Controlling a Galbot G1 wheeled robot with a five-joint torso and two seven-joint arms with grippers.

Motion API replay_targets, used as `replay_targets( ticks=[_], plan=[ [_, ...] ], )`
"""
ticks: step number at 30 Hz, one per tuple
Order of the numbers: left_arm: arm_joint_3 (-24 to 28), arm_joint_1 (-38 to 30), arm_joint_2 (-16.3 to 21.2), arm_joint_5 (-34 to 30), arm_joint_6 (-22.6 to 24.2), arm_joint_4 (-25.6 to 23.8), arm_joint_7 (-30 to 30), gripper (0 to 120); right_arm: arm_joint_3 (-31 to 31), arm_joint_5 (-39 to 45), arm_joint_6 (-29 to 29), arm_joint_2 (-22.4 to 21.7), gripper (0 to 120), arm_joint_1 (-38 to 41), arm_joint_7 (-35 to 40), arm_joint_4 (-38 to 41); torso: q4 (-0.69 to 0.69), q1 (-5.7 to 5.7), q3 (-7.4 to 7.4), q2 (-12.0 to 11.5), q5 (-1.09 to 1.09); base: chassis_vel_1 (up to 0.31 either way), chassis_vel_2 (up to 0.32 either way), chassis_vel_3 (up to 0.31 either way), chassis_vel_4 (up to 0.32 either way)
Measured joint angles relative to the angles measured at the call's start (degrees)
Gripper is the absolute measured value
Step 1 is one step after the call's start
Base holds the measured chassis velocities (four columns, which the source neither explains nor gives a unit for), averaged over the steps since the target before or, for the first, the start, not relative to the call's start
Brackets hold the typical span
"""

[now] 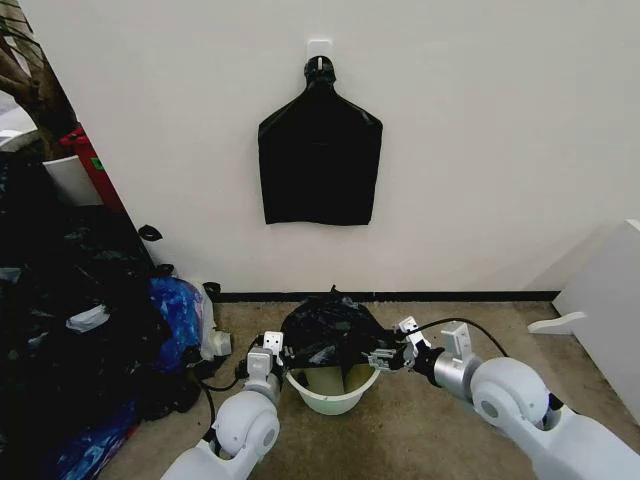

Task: Place the garbage bag over the trash bin.

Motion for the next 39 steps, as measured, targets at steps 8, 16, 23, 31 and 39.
replay_targets(
  ticks=[8, 16, 23, 31, 39],
  plan=[
    [0.02, -0.15, -0.08, 0.04, 0.0, 0.08, 0.02, 7, -0.24, -0.28, 0.11, 0.18, 32, -0.46, 0.3, 0.13, -0.01, 0.0, 0.0, 0.0, 0.0, 0.0, 0.0, 0.0, 0.0],
    [0.06, -0.25, -0.14, 0.08, -0.14, 0.05, 0.04, 7, -0.13, -0.88, 0.6, 0.32, 2, -0.46, 1.11, 0.16, -0.01, 0.0, 0.0, 0.0, 0.0, 0.0, 0.0, 0.0, 0.0],
    [-0.01, -0.6, 0.41, -1.33, 0.41, -2.54, -0.23, 5, 1.1, -0.24, 0.83, 0.22, 0, -1.07, 2.54, 4.28, 0.0, 0.0, 0.0, 0.0, 0.0, 0.0, 0.0, 0.0, 0.0],
    [-0.11, -1.51, 0.83, -3.58, 0.68, -4.69, -1.27, 4, 2.09, 0.54, 0.92, -0.96, 0, -2.03, 3.53, 10.36, 0.0, 0.0, 0.01, 0.0, 0.0, 0.0, 0.0, 0.0, 0.0],
    [-1.04, -3.75, 1.34, -8.5, -0.54, -7.57, -1.8, 4, 2.69, -0.02, 3.92, -3.72, 0, -4.31, -0.29, 16.57, -0.01, 0.0, 0.0, 0.0, 0.0, 0.0, 0.0, 0.0, 0.0]
  ],
)
